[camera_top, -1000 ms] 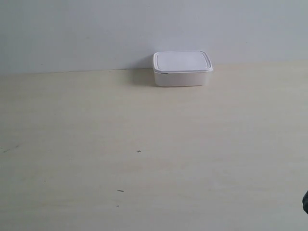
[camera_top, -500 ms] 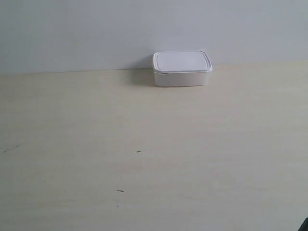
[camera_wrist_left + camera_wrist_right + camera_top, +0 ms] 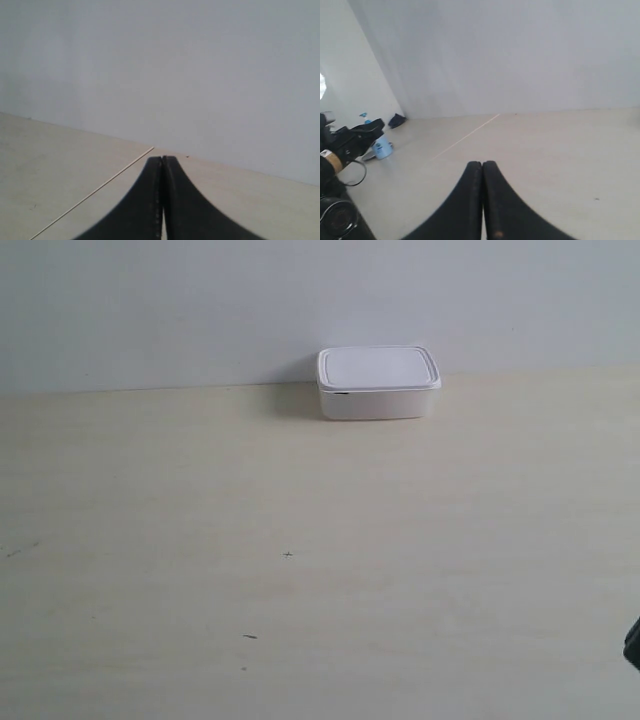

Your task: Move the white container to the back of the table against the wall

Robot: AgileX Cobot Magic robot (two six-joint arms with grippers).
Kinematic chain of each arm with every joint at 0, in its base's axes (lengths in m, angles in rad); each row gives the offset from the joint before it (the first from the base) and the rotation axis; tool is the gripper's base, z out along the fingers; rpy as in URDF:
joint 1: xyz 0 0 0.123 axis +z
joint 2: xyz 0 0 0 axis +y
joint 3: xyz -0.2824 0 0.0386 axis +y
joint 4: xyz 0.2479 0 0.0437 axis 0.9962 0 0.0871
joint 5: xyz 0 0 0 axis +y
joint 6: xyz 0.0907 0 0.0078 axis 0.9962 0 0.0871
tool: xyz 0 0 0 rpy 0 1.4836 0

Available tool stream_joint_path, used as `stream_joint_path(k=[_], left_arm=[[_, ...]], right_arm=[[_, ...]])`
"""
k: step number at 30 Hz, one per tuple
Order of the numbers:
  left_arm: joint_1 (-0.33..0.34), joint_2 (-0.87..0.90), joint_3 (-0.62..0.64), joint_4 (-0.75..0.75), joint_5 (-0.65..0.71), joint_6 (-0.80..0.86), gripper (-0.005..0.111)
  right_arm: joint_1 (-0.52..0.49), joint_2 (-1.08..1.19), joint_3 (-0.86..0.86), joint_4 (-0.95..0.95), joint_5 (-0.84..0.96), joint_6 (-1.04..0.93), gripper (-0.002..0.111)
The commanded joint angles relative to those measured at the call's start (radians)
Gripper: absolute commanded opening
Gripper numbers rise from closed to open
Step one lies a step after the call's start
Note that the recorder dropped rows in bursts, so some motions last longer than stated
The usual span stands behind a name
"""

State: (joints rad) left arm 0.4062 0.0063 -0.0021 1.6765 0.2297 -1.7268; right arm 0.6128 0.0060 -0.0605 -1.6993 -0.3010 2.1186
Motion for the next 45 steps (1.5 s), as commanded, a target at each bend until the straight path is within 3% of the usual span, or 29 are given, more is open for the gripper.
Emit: stream_joint_path(k=[1, 12, 21, 45], left_arm=[[0.003, -0.006, 0.002, 0.007, -0.001, -0.008, 0.000], [0.003, -0.006, 0.002, 0.007, -0.001, -0.008, 0.000], [0.003, -0.006, 0.002, 0.007, -0.001, -0.008, 0.000], [0.003, -0.006, 0.002, 0.007, -0.001, -0.008, 0.000]], right_arm=[[-0.116, -0.006, 0.006, -0.007, -0.004, -0.005, 0.000], [-0.455, -0.006, 0.006, -0.007, -0.004, -0.005, 0.000], [-0.623, -0.006, 0.006, -0.007, -0.004, -0.007, 0.000], [-0.659, -0.006, 0.061, -0.045, -0.019, -0.006, 0.000]])
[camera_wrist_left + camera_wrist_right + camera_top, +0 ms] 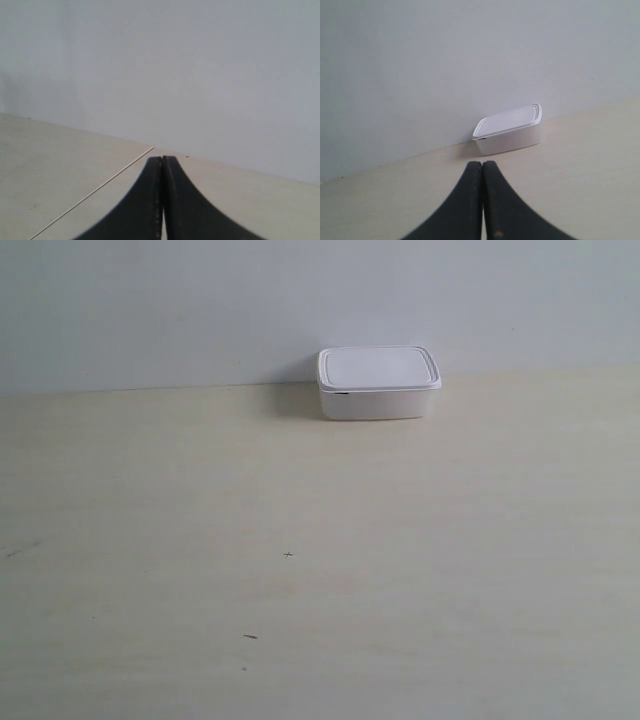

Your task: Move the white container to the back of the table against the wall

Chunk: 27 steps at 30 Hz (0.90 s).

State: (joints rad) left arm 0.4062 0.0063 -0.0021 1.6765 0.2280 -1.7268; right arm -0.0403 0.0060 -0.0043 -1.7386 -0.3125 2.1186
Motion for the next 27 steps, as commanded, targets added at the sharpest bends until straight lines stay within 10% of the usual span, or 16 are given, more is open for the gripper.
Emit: stream_joint_path(k=[1, 19, 27], left_arm=[[0.003, -0.006, 0.002, 0.007, 0.001, -0.008, 0.000], [0.003, -0.006, 0.002, 0.007, -0.023, -0.008, 0.000], [0.003, -0.006, 0.002, -0.101, -0.519, -0.008, 0.000]], right_arm=[[-0.006, -0.006, 0.004, -0.006, -0.008, -0.006, 0.000], [-0.006, -0.006, 0.004, -0.006, -0.012, -0.006, 0.000], [-0.006, -0.006, 0.004, -0.006, -0.038, -0.006, 0.000]])
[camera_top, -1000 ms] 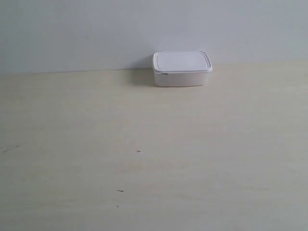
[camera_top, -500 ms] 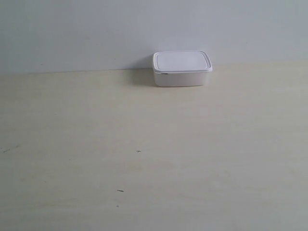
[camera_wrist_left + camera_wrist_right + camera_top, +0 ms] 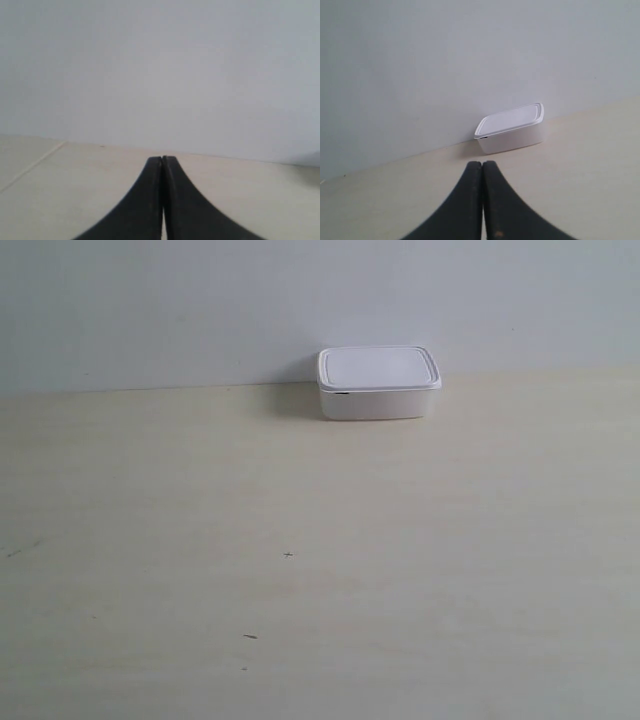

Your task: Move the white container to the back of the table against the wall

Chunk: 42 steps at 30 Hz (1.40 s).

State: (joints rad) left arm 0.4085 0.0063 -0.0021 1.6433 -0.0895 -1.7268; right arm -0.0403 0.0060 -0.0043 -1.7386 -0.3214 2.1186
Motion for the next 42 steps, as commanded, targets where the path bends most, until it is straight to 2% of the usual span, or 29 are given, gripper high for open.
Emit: stream_joint_path(k=[1, 4, 6, 9, 11, 15, 19, 20, 21, 22, 23, 24, 26, 30, 36, 39, 42], left_arm=[[0.001, -0.006, 0.002, -0.096, -0.218, -0.008, 0.000], [0.001, -0.006, 0.002, -0.183, -0.160, -0.008, 0.000], [0.001, -0.006, 0.002, -0.325, -0.072, -0.008, 0.000], [0.001, -0.006, 0.002, -0.663, 0.041, -0.008, 0.000], [0.001, -0.006, 0.002, -0.902, 0.055, -0.008, 0.000], [0.001, -0.006, 0.002, -1.028, 0.104, -0.008, 0.000], [0.001, -0.006, 0.002, -1.166, 0.259, 0.080, 0.000], [0.001, -0.006, 0.002, -1.295, 0.329, 0.269, 0.000], [0.001, -0.006, 0.002, -1.360, 0.356, 0.401, 0.000], [0.001, -0.006, 0.002, -1.454, 0.387, 0.678, 0.000], [0.001, -0.006, 0.002, -1.504, 0.400, 0.831, 0.000], [0.001, -0.006, 0.002, -1.591, 0.441, 1.093, 0.000], [0.001, -0.006, 0.002, -1.670, 0.460, 1.311, 0.000], [0.001, -0.006, 0.002, -1.679, 0.460, 1.413, 0.000], [0.001, -0.006, 0.002, -1.679, 0.460, 1.597, 0.000], [0.001, -0.006, 0.002, -1.679, 0.460, 1.597, 0.000], [0.001, -0.006, 0.002, -1.679, 0.460, 1.597, 0.000]], right_arm=[[-0.006, -0.006, 0.004, -0.006, -0.034, -0.006, 0.000], [-0.006, -0.006, 0.004, -0.006, -0.036, -0.006, 0.000], [-0.006, -0.006, 0.004, -0.006, -0.036, -0.006, 0.000], [-0.006, -0.006, 0.004, -0.006, -0.036, -0.006, 0.000], [-0.006, -0.006, 0.004, -0.006, -0.036, -0.006, 0.000], [-0.006, -0.006, 0.004, -0.006, -0.036, -0.006, 0.000], [-0.006, -0.006, 0.004, -0.006, -0.036, -0.006, 0.000], [-0.006, -0.006, 0.004, -0.006, -0.036, -0.006, 0.000], [-0.006, -0.006, 0.004, -0.006, -0.036, -0.006, 0.000], [-0.006, -0.006, 0.004, -0.006, -0.036, -0.006, 0.000], [-0.006, -0.006, 0.004, -0.006, -0.036, -0.006, 0.000], [-0.006, -0.006, 0.004, -0.006, -0.036, -0.006, 0.000], [-0.006, -0.006, 0.004, -0.006, -0.036, -0.006, 0.000], [-0.006, -0.006, 0.004, -0.006, -0.052, -0.008, 0.000], [-0.006, -0.006, 0.004, -0.006, -0.229, -0.051, 0.000], [-0.006, -0.006, 0.004, -0.006, -0.197, -0.051, 0.000], [-0.006, -0.006, 0.004, -0.006, -0.080, -0.051, 0.000]])
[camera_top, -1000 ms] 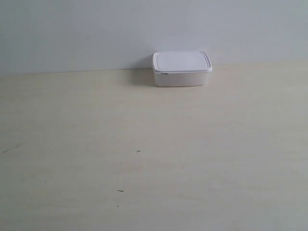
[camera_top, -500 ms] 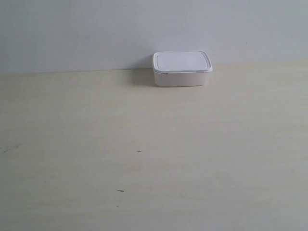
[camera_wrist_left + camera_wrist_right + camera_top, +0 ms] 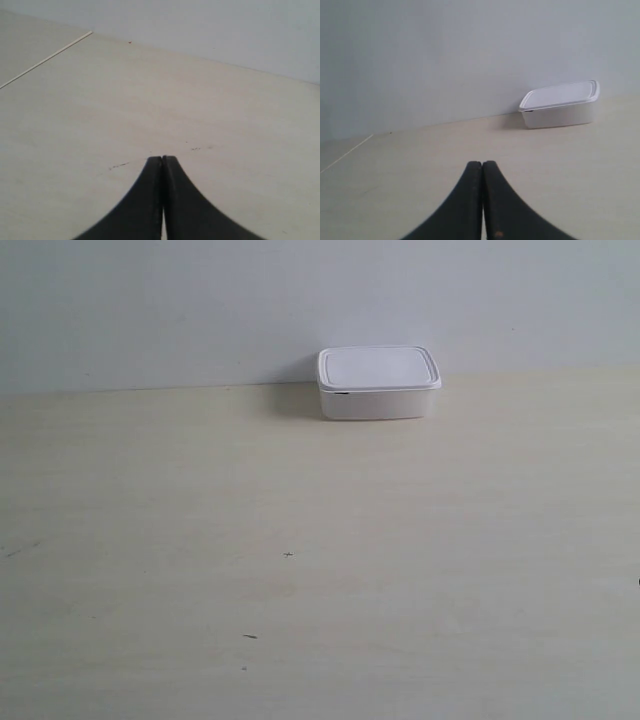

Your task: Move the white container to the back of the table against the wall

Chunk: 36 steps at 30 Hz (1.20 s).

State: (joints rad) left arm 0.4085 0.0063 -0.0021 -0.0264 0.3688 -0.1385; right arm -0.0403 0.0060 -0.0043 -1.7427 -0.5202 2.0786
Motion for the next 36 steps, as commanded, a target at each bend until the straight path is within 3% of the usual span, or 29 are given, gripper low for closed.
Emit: stream_joint_path(k=[1, 6, 14, 19, 23, 29, 36], left_arm=[[0.001, -0.006, 0.002, -0.009, 0.002, 0.009, 0.000], [0.001, -0.006, 0.002, -0.009, 0.002, 0.009, 0.000], [0.001, -0.006, 0.002, -0.009, 0.002, 0.009, 0.000], [0.001, -0.006, 0.002, -0.009, 0.002, 0.009, 0.000], [0.001, -0.006, 0.002, -0.009, 0.002, 0.009, 0.000], [0.001, -0.006, 0.002, -0.009, 0.002, 0.009, 0.000], [0.001, -0.006, 0.002, -0.009, 0.002, 0.009, 0.000]], right_arm=[[-0.006, -0.006, 0.004, -0.002, 0.156, -0.011, 0.000], [-0.006, -0.006, 0.004, -0.002, 0.326, -0.011, 0.000], [-0.006, -0.006, 0.004, 0.012, 0.334, -0.011, 0.000], [-0.006, -0.006, 0.004, 0.263, 0.296, -0.059, 0.000], [-0.006, -0.006, 0.004, 0.328, 0.274, -0.148, 0.000], [-0.006, -0.006, 0.004, 0.102, 0.290, -0.280, 0.000], [-0.006, -0.006, 0.004, 0.062, 0.270, -0.278, 0.000]])
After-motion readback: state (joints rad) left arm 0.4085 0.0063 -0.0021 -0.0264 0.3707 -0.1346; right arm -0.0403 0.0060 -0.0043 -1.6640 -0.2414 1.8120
